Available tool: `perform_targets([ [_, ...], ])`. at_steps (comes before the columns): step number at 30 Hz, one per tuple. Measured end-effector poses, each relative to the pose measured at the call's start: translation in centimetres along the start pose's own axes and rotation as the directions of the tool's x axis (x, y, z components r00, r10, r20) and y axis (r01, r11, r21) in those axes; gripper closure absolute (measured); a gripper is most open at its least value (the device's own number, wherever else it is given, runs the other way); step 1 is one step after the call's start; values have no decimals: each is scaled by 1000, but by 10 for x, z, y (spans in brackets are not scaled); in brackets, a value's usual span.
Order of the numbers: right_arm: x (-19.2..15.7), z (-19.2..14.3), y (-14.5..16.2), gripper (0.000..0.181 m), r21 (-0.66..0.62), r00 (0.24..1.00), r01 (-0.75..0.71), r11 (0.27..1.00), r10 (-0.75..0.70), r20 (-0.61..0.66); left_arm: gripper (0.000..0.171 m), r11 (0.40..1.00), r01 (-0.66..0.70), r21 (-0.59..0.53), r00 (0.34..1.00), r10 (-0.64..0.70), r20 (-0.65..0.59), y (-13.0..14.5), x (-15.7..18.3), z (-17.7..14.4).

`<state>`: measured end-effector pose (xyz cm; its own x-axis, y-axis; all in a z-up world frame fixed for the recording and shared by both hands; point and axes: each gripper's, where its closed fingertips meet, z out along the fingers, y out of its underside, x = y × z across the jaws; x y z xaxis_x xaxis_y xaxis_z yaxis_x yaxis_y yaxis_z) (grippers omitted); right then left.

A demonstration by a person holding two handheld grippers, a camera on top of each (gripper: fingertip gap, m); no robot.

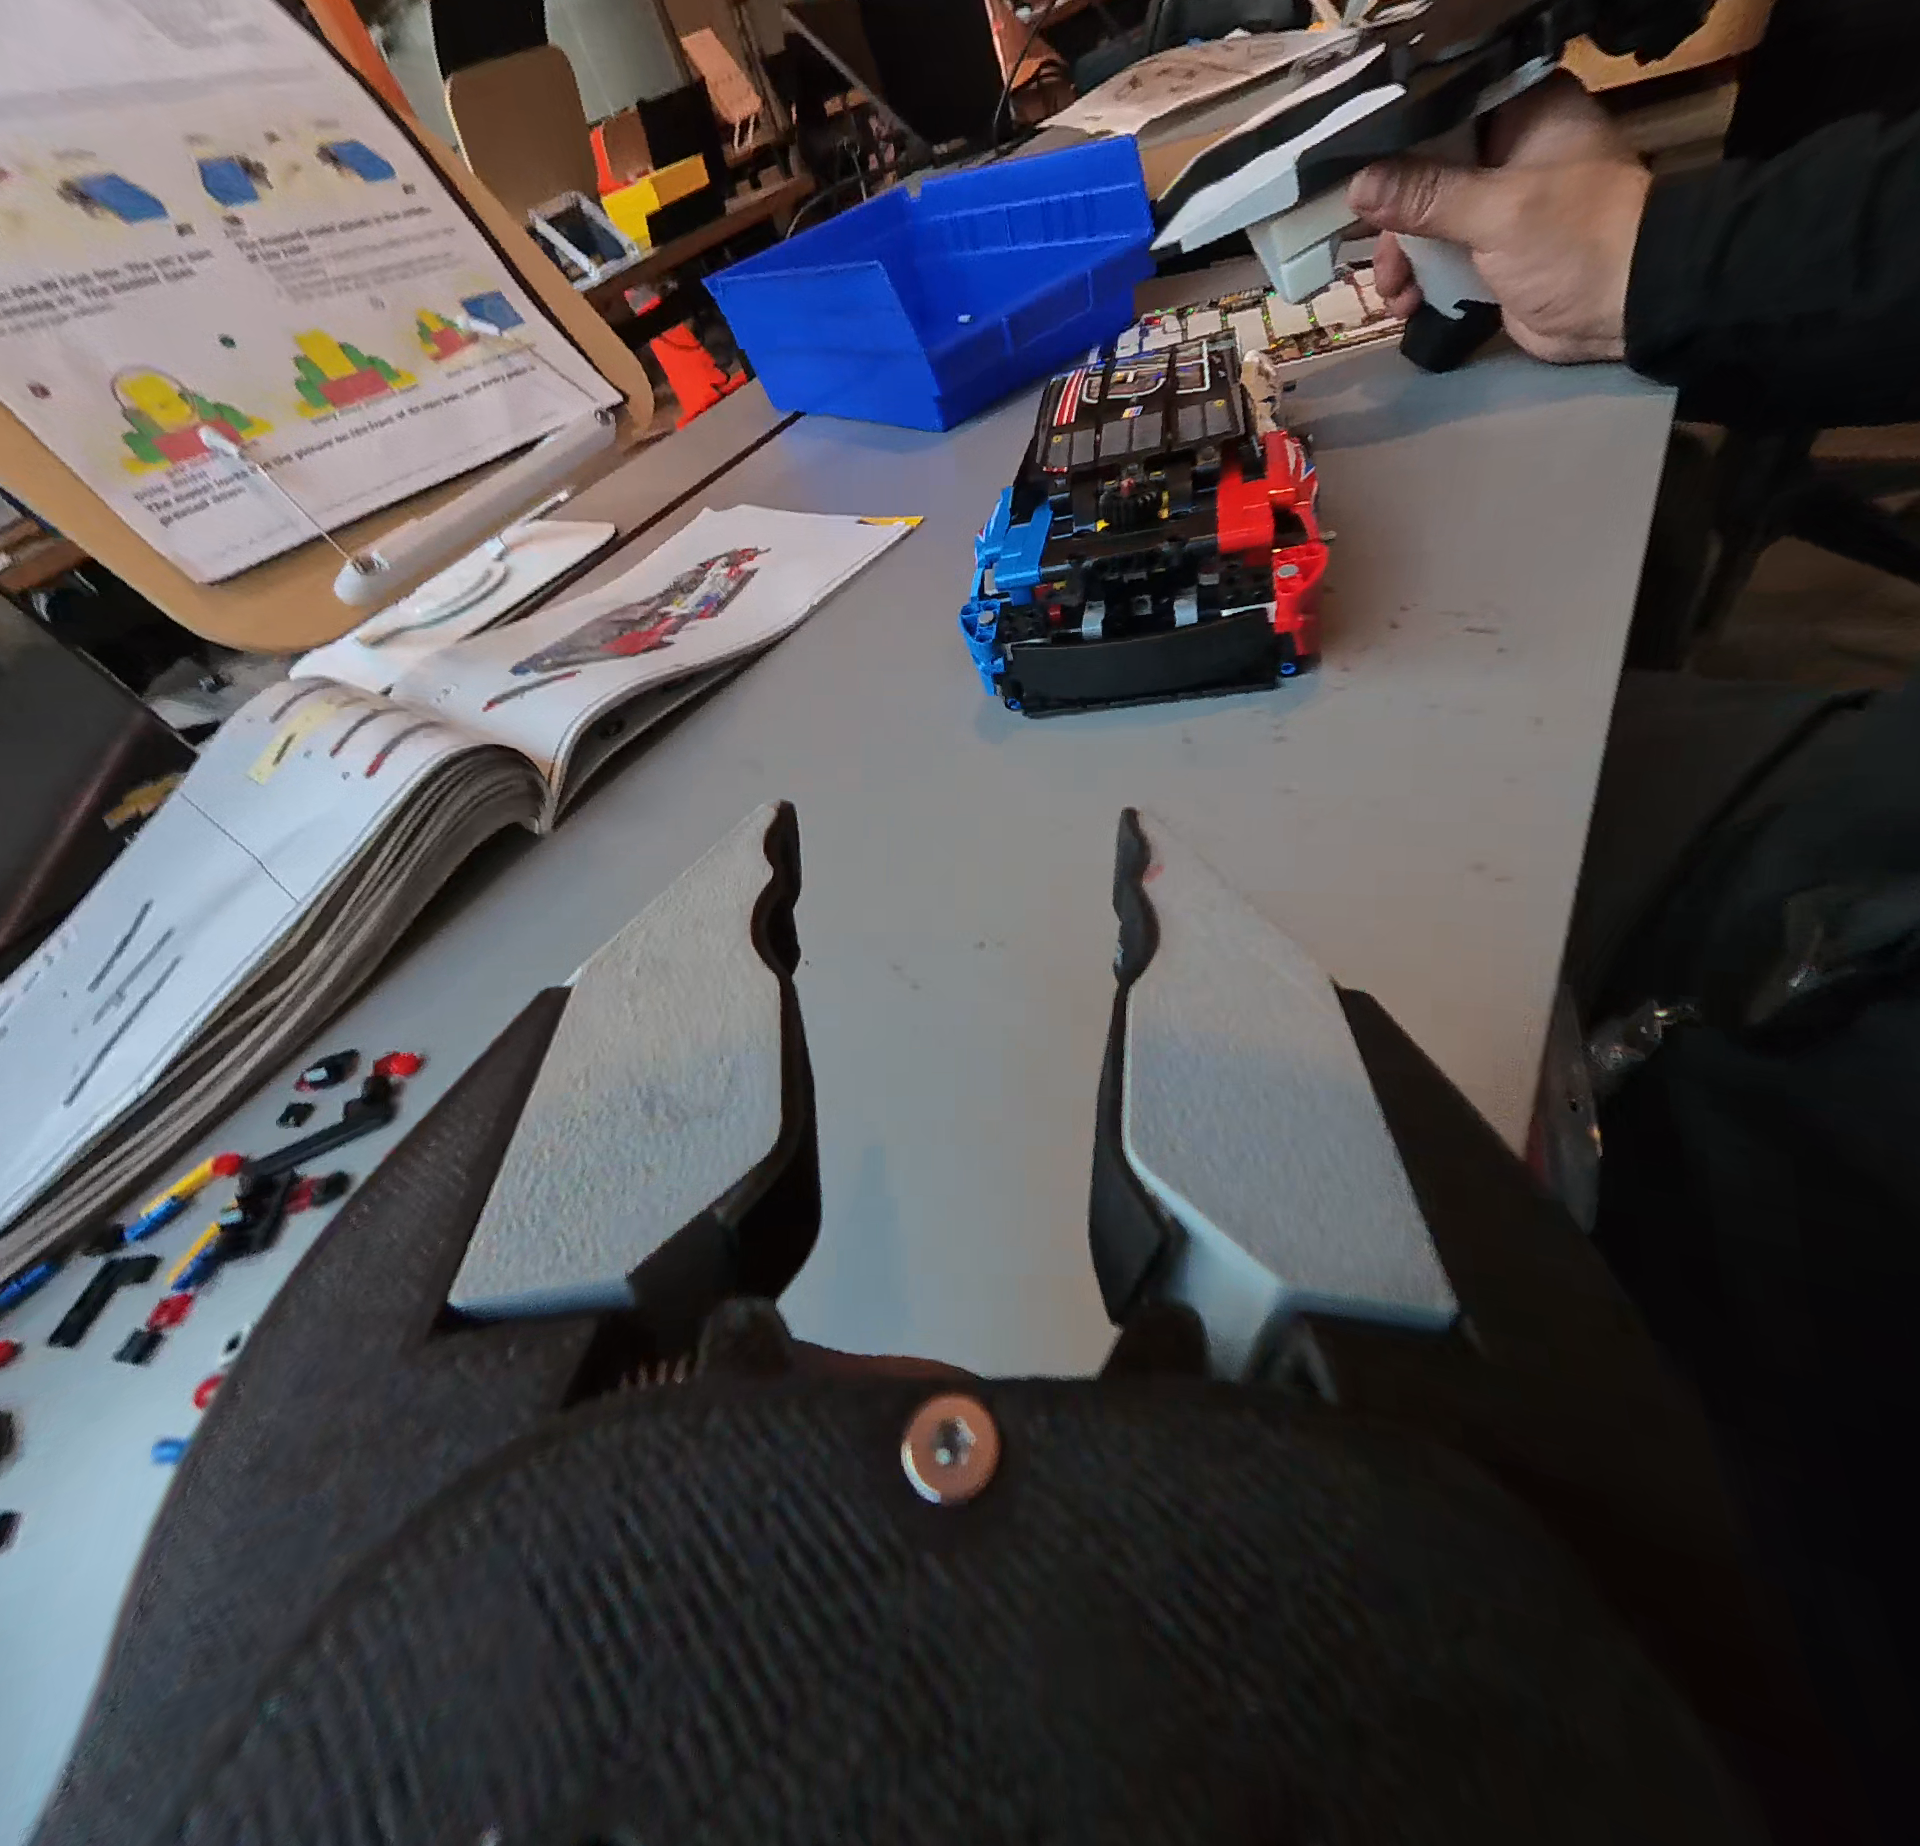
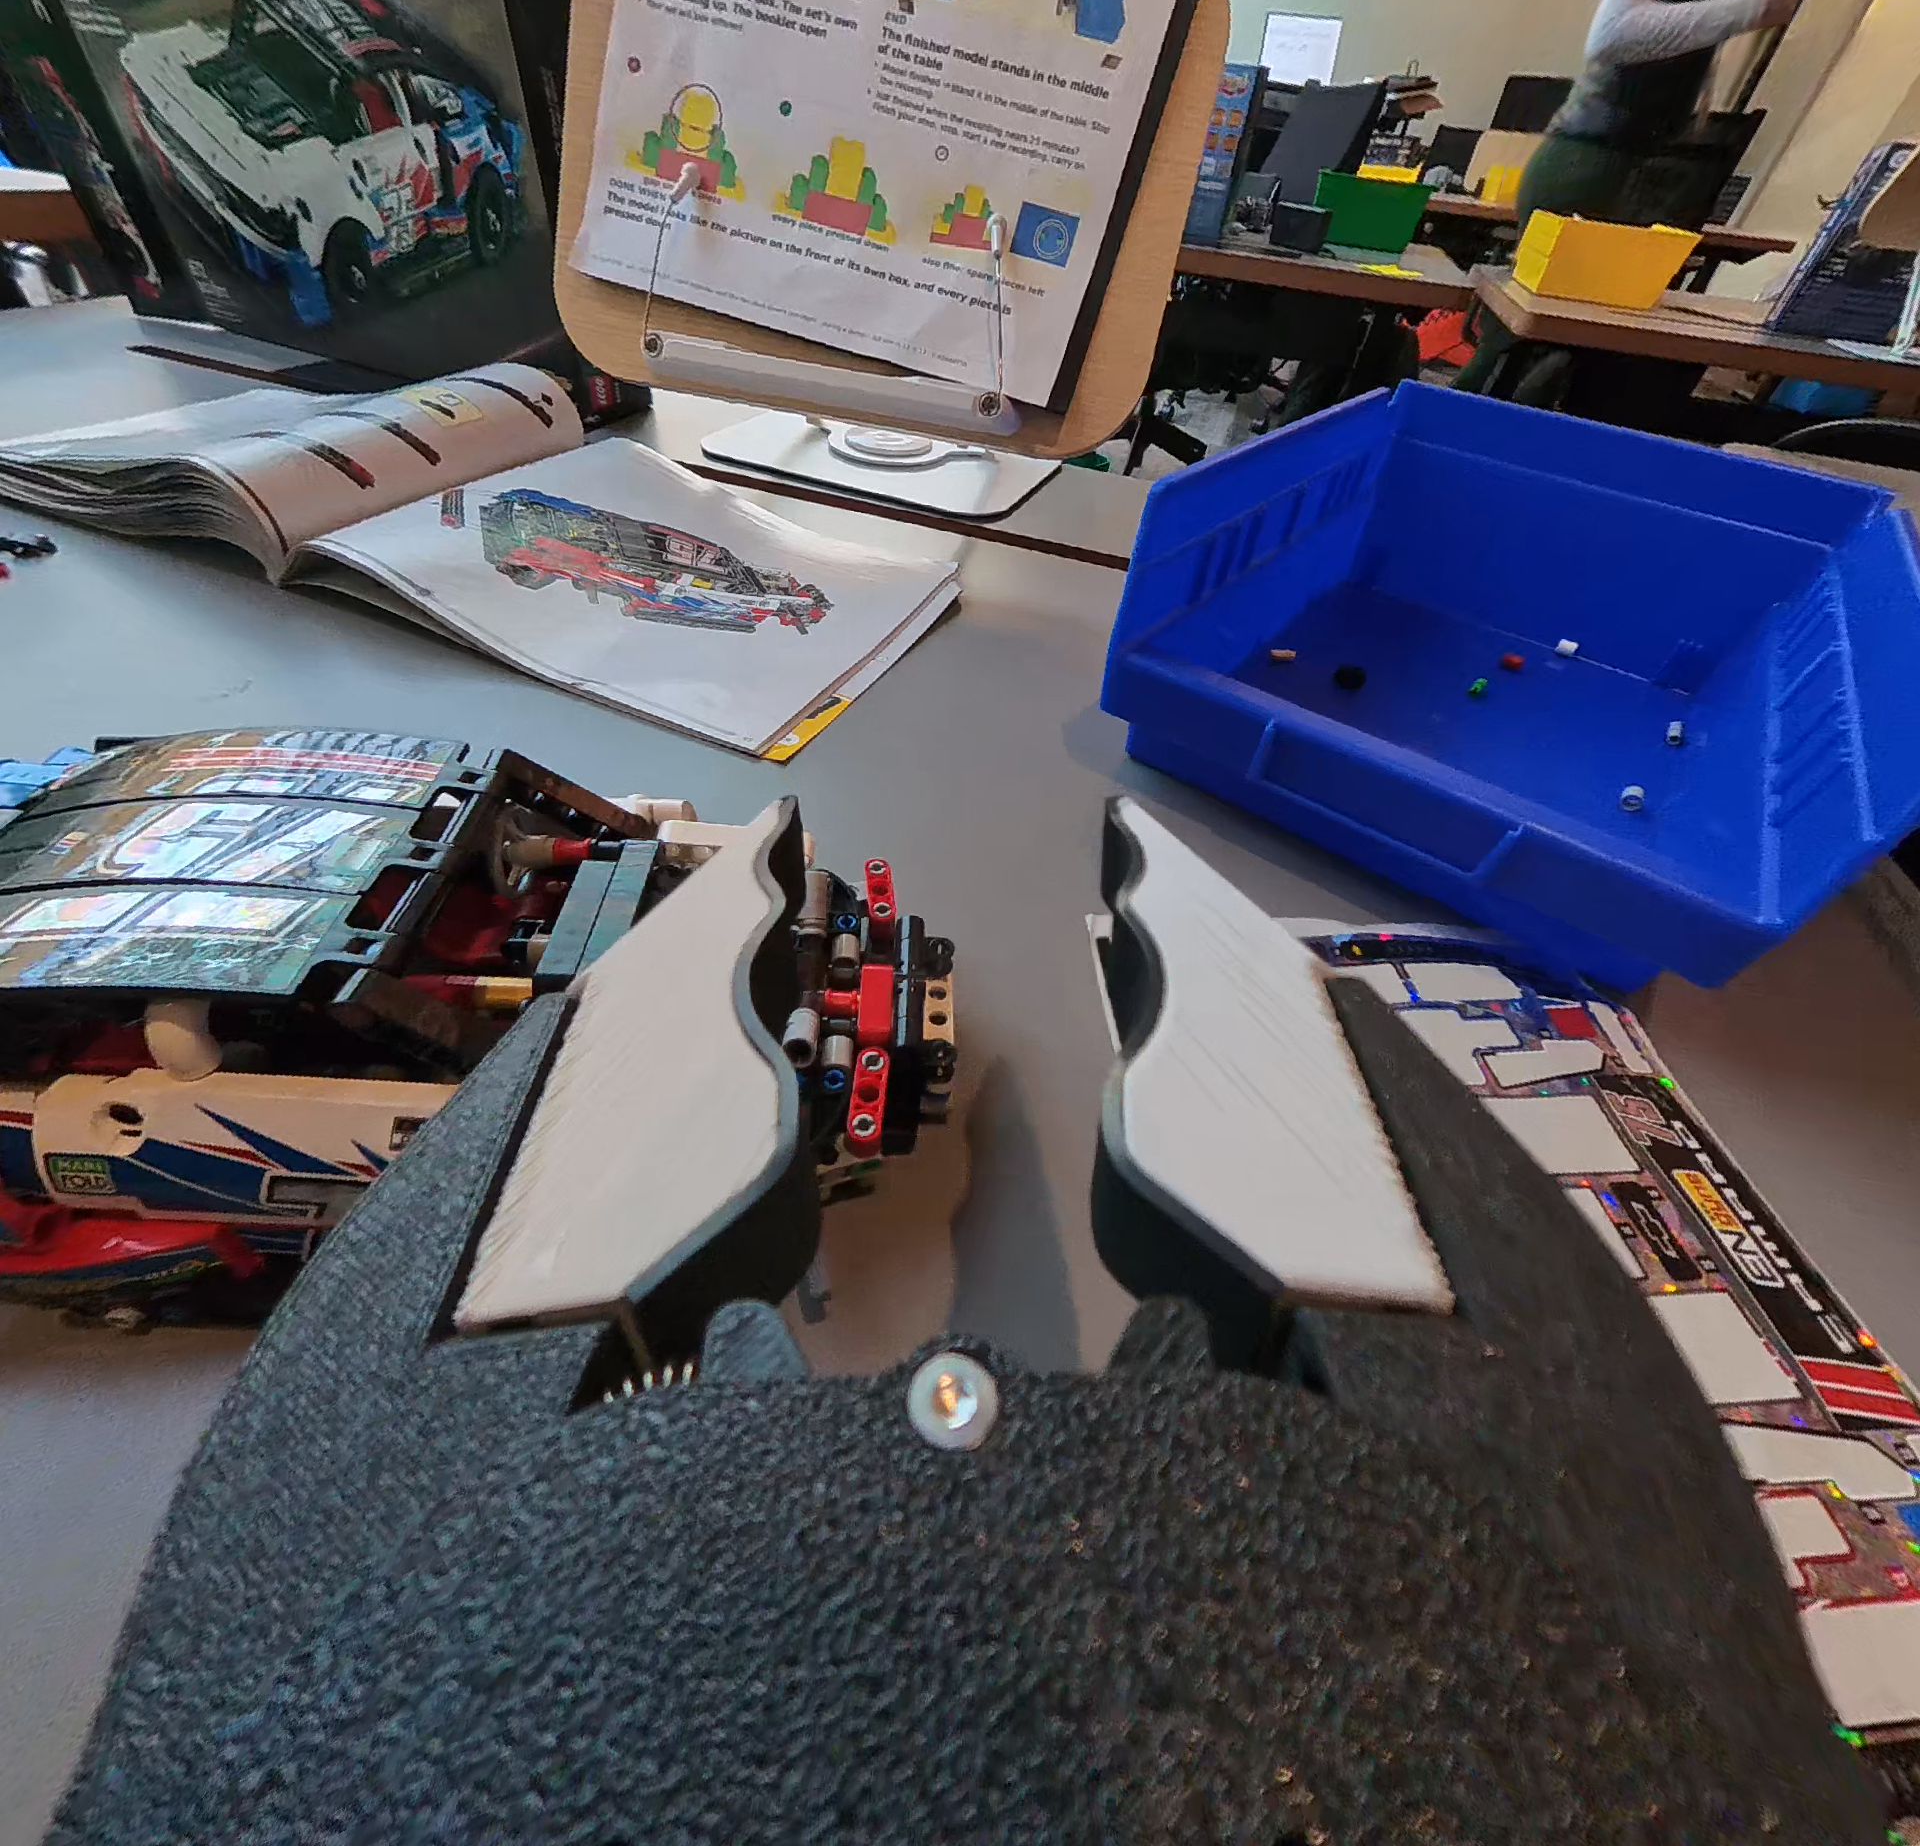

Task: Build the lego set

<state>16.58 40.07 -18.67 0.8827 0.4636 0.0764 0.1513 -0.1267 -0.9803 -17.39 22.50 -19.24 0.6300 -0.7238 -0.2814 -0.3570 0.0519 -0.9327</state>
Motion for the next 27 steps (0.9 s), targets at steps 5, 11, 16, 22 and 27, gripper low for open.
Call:
perform_targets([
  [5, 8, 3, 4, 118, -29, 999, -40, 999, 39, -25, 118, 997, -31, 74, 998, 35, -54, -5, -9, 8],
  [11, 22, 4, 6, 115, -33, 992, -99, 995, 96, -77, 118, 982, 129, 140, 979, -104, -176, -15, -16, 15],
  [16, 29, 3, 4, 116, -10, 988, -105, 994, 104, -111, 125, 977, 125, 173, 981, -96, -167, -18, -18, 13],
  [22, 25, -1, -8, 119, 64, 993, -77, 995, 83, -88, 125, 977, 109, 185, 991, -93, -97, -19, -25, 12],
  [27, 17, -8, -20, 114, 144, 995, -90, 985, 97, -38, 124, 967, 131, 218, 991, -136, 8, -22, -28, -4],
])
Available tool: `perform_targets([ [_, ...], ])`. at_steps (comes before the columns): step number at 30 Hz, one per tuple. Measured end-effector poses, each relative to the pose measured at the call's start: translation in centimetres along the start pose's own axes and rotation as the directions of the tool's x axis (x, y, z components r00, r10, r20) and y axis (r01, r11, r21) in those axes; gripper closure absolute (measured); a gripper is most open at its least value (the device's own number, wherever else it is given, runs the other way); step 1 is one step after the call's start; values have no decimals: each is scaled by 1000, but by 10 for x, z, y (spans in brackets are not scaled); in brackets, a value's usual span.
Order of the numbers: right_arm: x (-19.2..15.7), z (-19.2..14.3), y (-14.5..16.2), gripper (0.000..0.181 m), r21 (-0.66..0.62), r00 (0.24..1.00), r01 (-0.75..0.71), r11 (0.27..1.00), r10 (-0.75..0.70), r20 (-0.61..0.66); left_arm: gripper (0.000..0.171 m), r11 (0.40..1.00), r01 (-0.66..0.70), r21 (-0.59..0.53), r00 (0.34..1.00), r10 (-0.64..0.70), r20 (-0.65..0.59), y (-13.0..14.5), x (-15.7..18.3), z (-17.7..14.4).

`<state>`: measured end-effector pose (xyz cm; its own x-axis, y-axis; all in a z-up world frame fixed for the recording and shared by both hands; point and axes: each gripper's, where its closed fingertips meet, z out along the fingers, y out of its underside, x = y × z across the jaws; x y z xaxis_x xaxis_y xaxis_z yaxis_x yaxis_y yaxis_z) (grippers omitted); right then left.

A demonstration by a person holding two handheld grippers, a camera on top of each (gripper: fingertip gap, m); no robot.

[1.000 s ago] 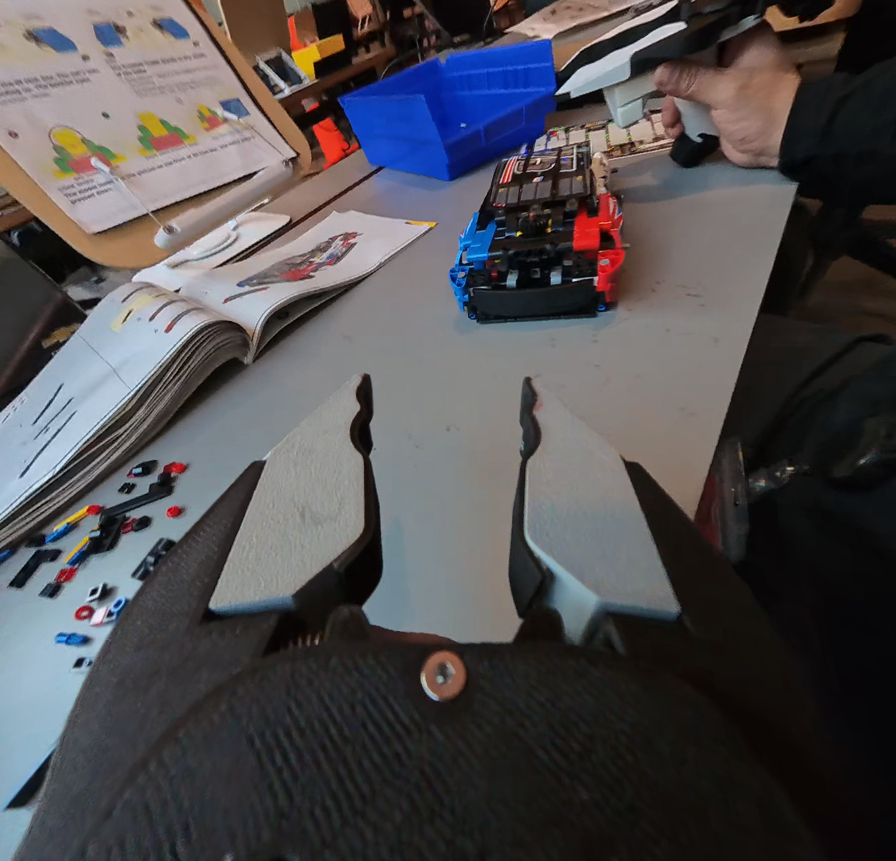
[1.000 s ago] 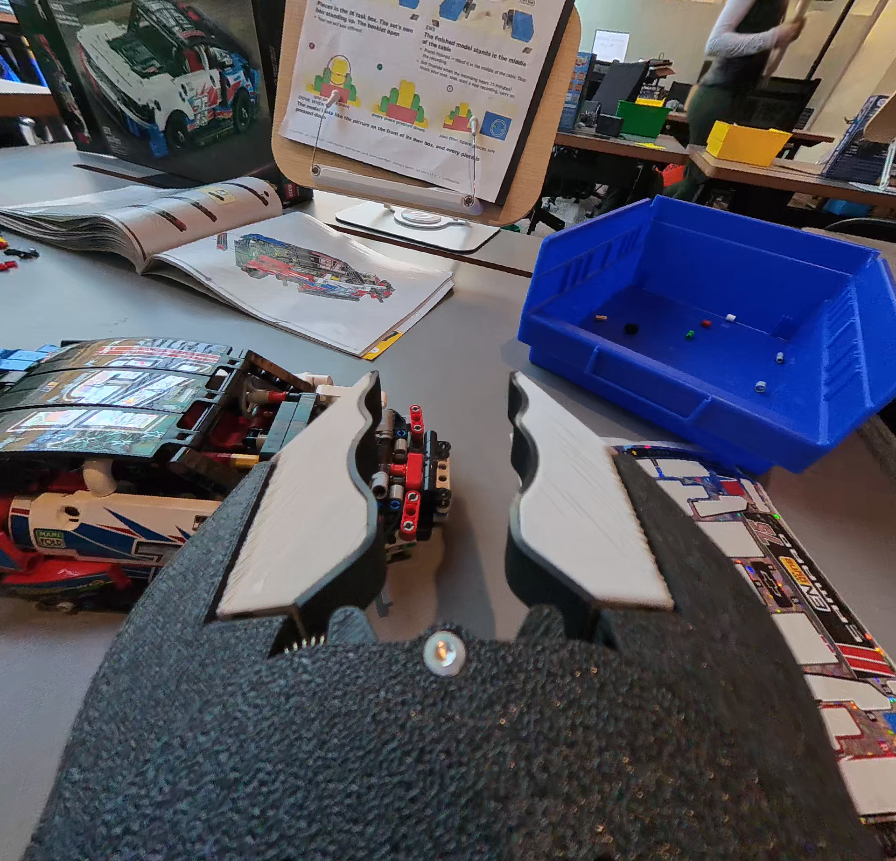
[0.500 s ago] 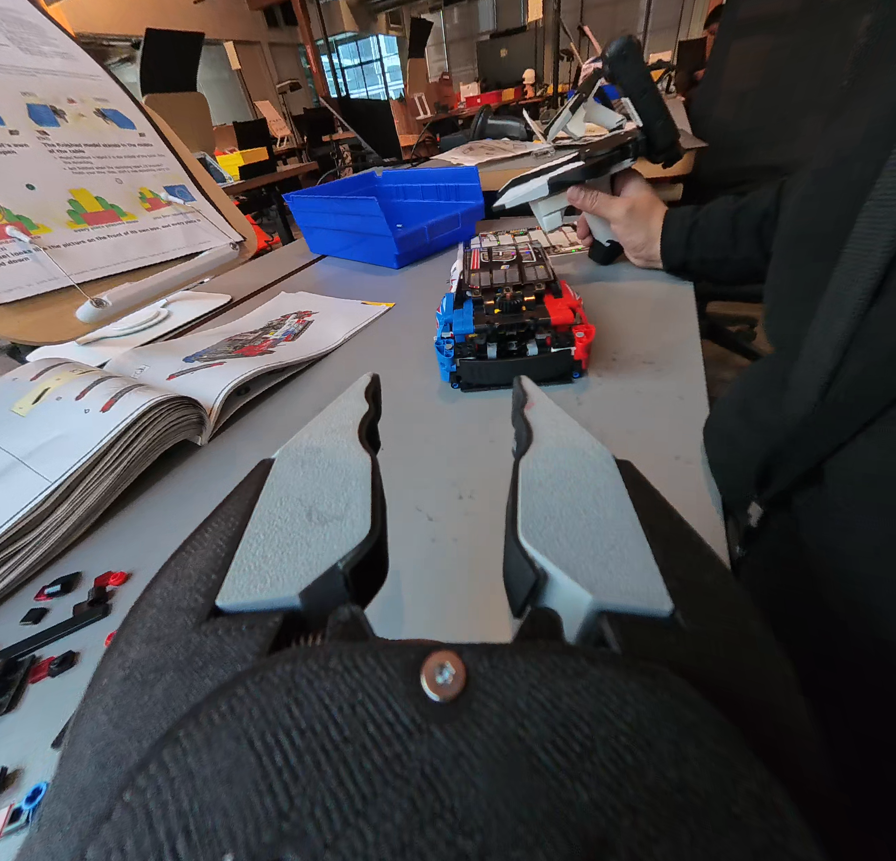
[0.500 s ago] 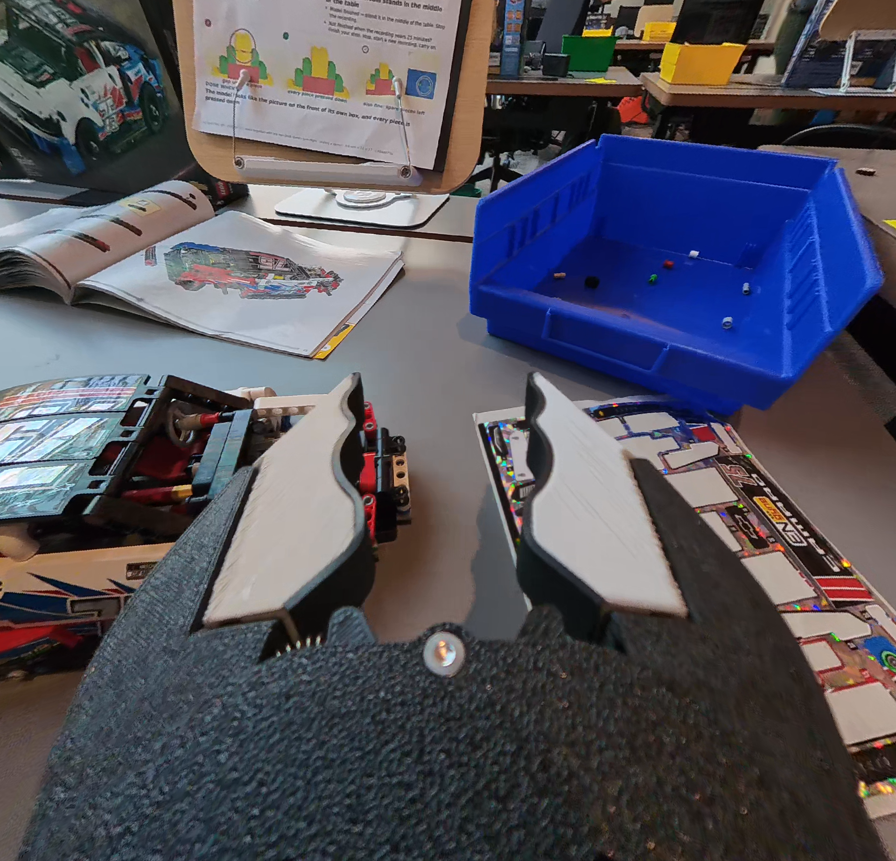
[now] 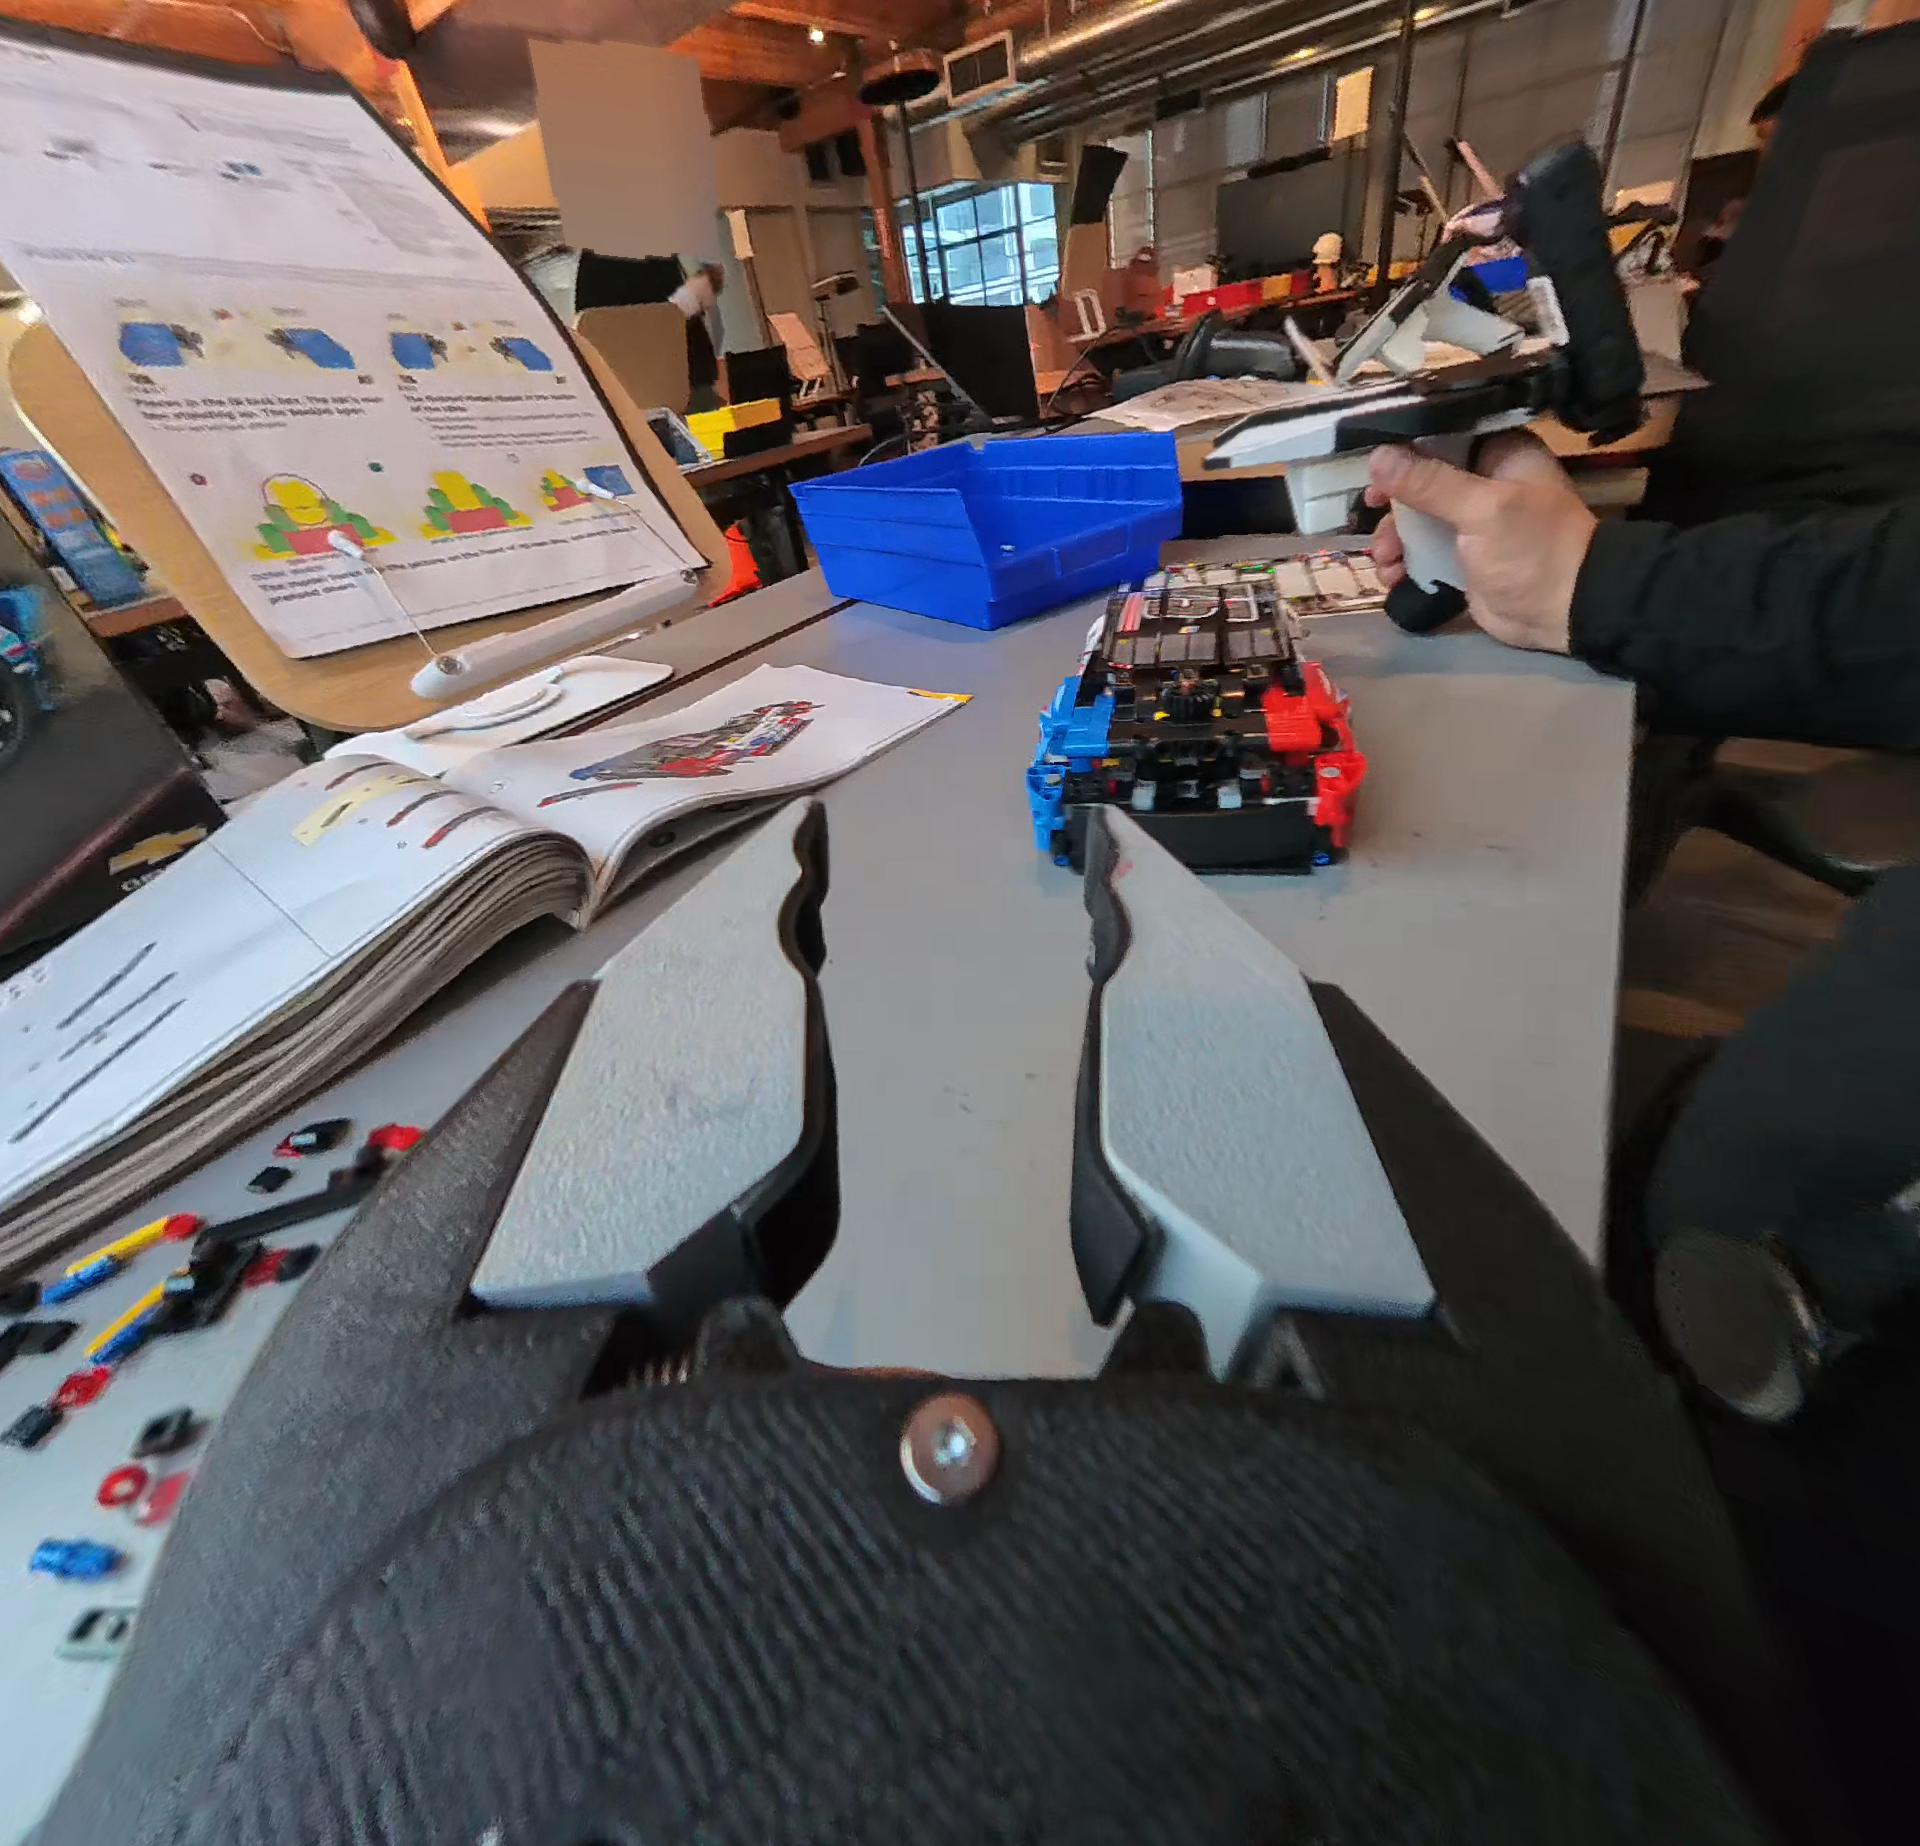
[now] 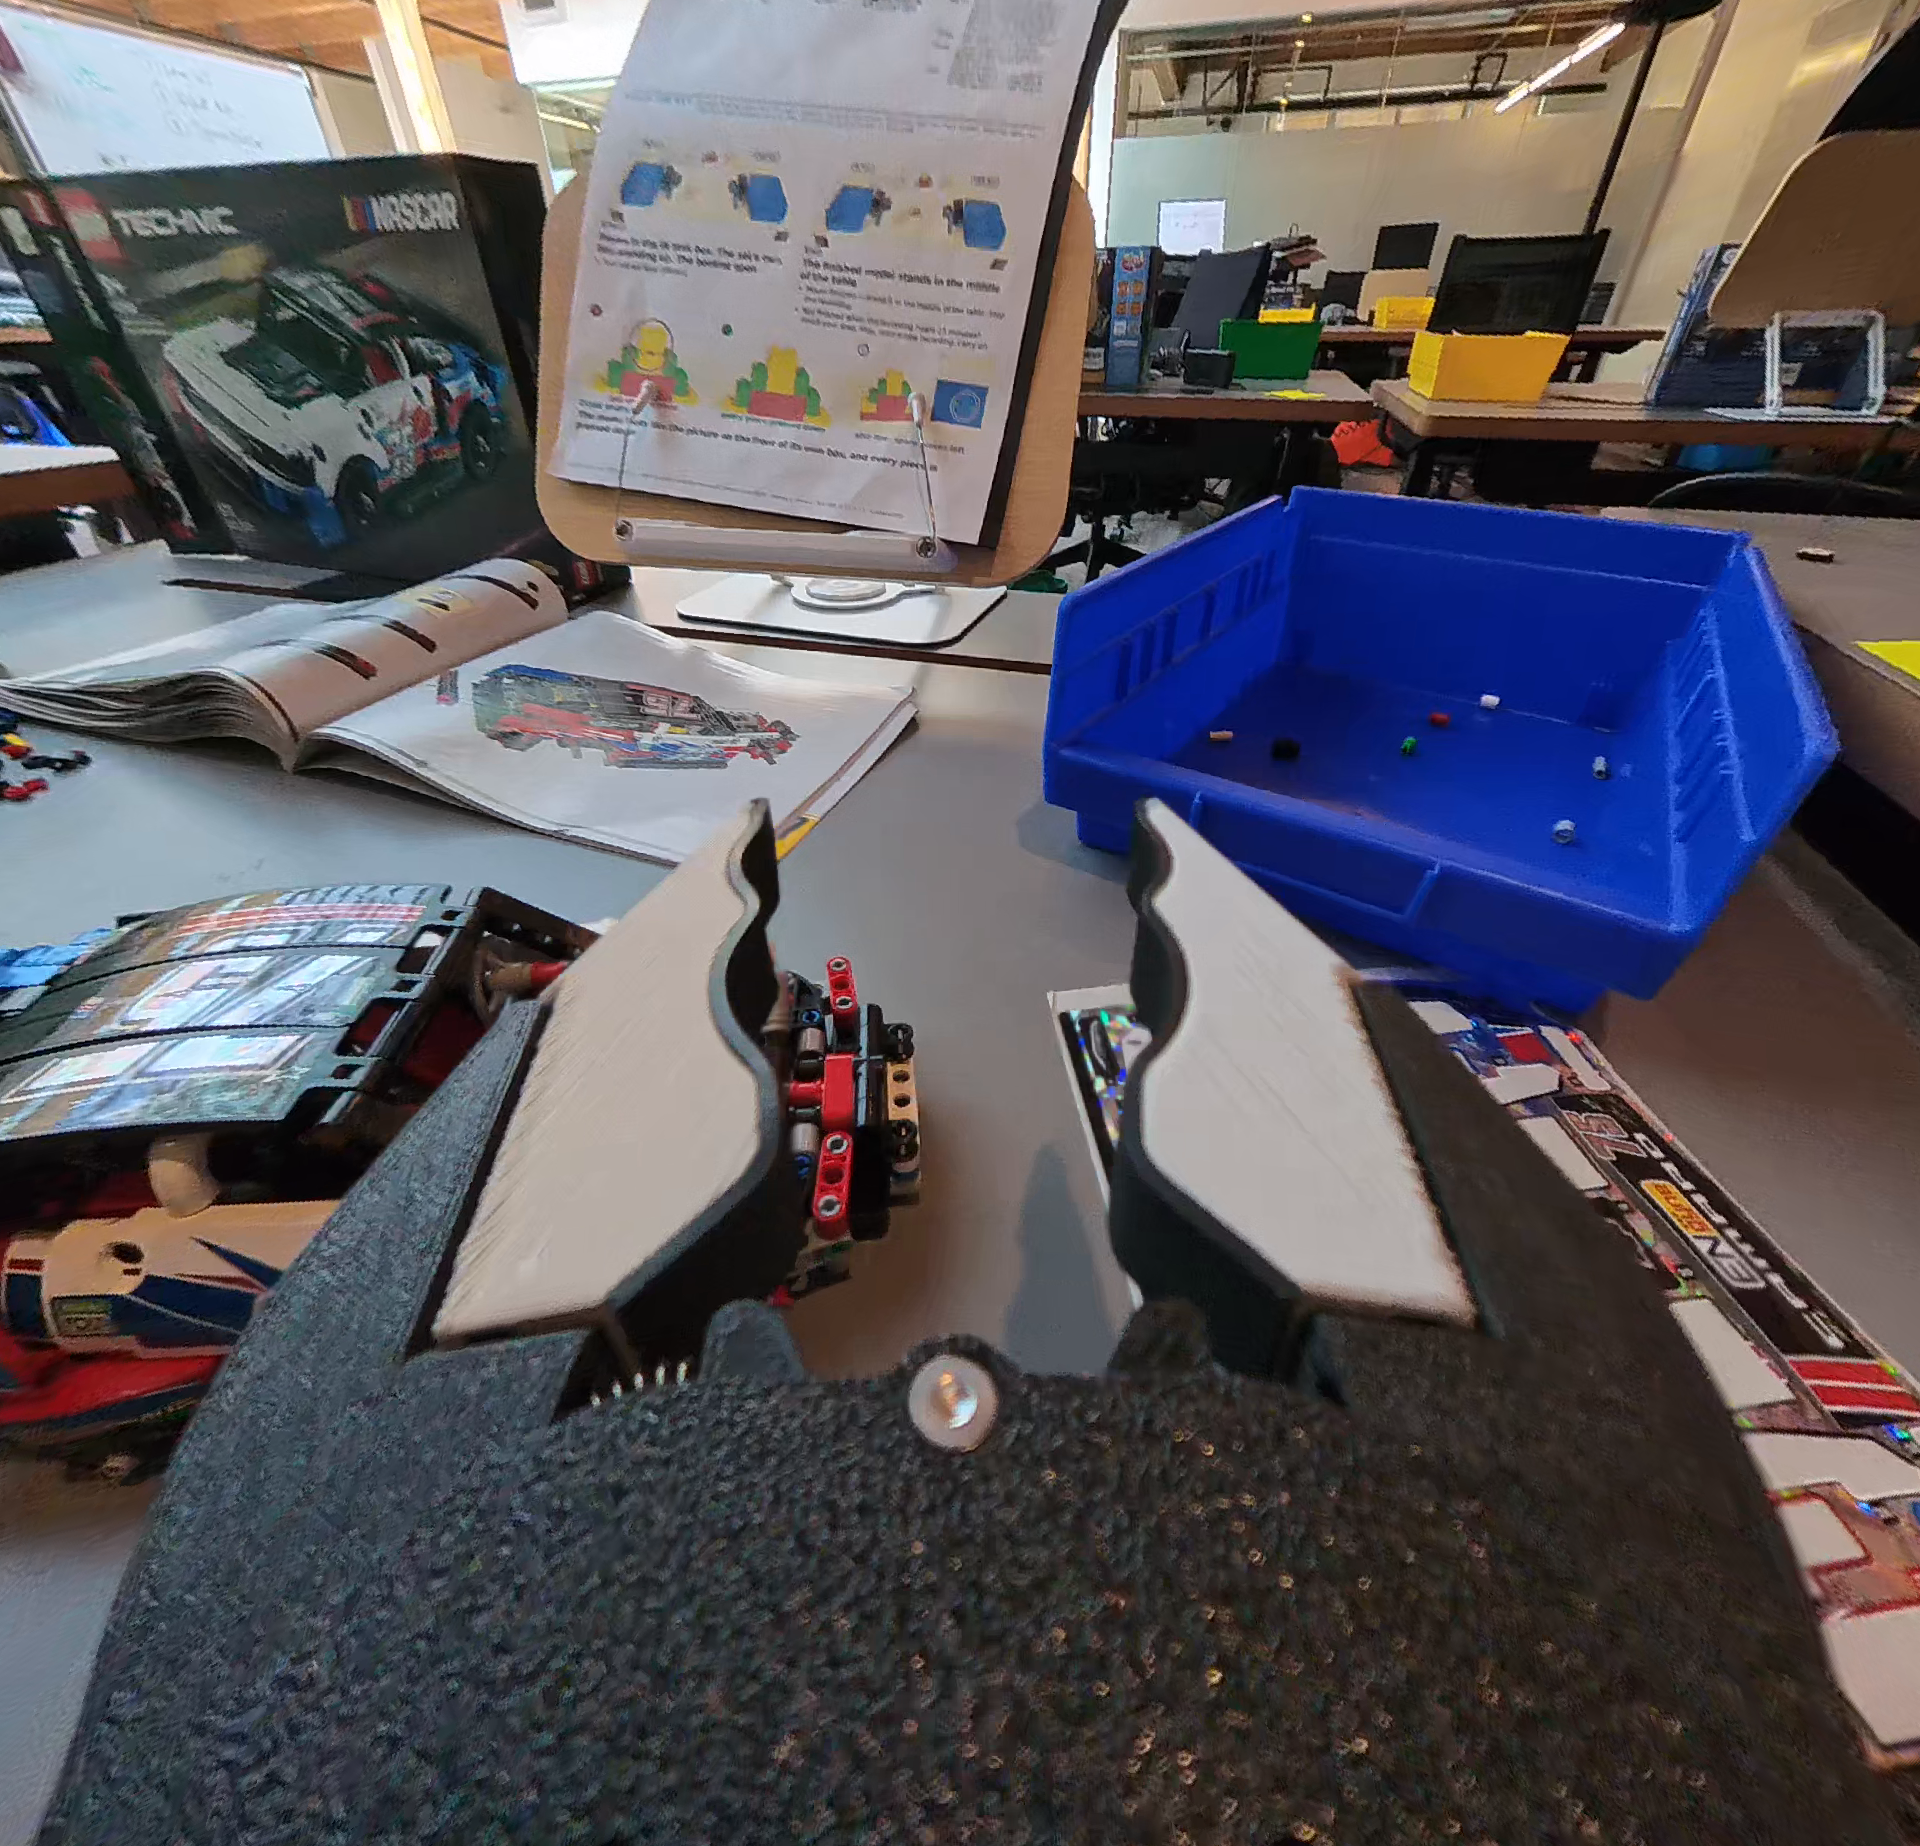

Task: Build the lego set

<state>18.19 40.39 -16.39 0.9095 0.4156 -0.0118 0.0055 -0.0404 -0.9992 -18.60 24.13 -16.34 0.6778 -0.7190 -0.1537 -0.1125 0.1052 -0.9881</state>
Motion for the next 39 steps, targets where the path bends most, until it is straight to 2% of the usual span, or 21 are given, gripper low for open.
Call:
perform_targets([
  [3, -4, -3, -2, 114, 16, 999, -26, 1000, 25, 33, 125, 1000, -4, -3, 999, 4, 47, -2, 8, -15],
  [8, -15, 0, 3, 111, -14, 996, -18, 1000, 19, 82, 128, 999, 27, 24, 983, -30, 180, -6, -1, -45],
  [14, -31, 0, 4, 108, -21, 991, 28, 999, -25, 129, 129, 999, -16, -49, 964, 29, 264, 0, -6, -72],
  [18, -31, 4, 8, 108, -44, 991, 26, 999, -19, 135, 128, 997, 22, -72, 967, -4, 253, 5, -9, -70],
  [20, -29, 5, 9, 108, -52, 992, 19, 998, -13, 125, 128, 995, 49, -88, 979, -31, 203, 8, -7, -66],
  [24, -17, 6, 8, 110, -47, 998, 30, 998, -28, 59, 132, 1000, 12, -7, 979, -11, 201, -1, -21, -58],
  [28, -5, 9, 13, 109, -81, 999, 30, 996, -32, -17, 129, 1000, -14, 6, 994, 13, 109, 0, -22, -43],
  [33, 5, 13, 19, 110, -128, 994, 51, 990, -64, -94, 130, 995, 87, 55, 996, -89, 21, -4, -25, -42],
  [39, 12, 16, 23, 109, -156, 987, 53, 986, -76, -144, 132, 995, 81, 63, 996, -78, -40, -6, -15, -41],
])
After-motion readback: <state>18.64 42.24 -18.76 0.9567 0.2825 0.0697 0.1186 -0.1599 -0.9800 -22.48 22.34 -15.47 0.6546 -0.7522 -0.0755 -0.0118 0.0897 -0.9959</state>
